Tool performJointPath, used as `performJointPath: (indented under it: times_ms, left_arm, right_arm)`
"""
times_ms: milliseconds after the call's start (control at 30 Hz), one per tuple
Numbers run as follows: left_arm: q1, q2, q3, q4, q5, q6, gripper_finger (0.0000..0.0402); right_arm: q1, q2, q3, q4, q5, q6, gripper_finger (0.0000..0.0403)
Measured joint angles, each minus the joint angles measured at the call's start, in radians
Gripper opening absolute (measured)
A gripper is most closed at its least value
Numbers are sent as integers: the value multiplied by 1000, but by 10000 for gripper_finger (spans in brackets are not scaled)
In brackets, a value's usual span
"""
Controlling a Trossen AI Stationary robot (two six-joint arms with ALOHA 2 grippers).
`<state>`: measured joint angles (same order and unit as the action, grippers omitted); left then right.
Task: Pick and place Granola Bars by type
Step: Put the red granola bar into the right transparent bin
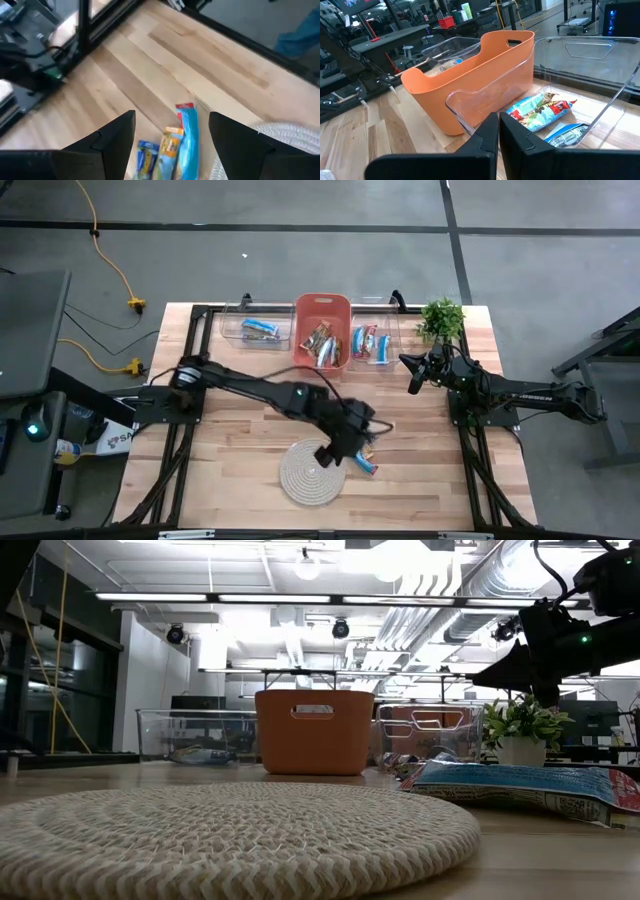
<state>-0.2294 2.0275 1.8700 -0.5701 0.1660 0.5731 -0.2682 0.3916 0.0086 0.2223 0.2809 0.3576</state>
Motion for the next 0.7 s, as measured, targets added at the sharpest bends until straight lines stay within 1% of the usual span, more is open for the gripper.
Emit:
performJointPath:
  times_ms: [67,167,233,300,367,433,500,567,633,700]
  left_arm:
    - [-5,12,-7,-41,-2,1,250]
    - [-15,50,3,9,5,9,250]
    - [-23,65,-6,-60,7,24,250]
    - [-29,104,1,-12,5,44,250]
    - [-39,111,-8,-91,0,57,250]
    - [-44,144,4,-36,0,80,250]
    - [-54,153,-6,-101,-16,87,250]
    - [-57,187,-1,-49,-38,104,250]
    - [-62,194,-5,-73,-87,121,250]
    - [-61,209,-2,-37,-131,140,250]
  right_arm:
    - [0,0,0,2,1,0,0]
    - [0,1,0,4,-1,0,0]
    - [0,3,0,5,0,0,0]
    - [0,4,0,1,1,0,0]
    - [0,8,0,0,0,0,0]
    - [0,7,0,3,-1,0,0]
    - [1,8,0,5,-1,0,0]
    - [1,6,0,0,1,0,0]
    - [1,8,0,5,0,0,0]
    - [1,6,0,2,0,0,0]
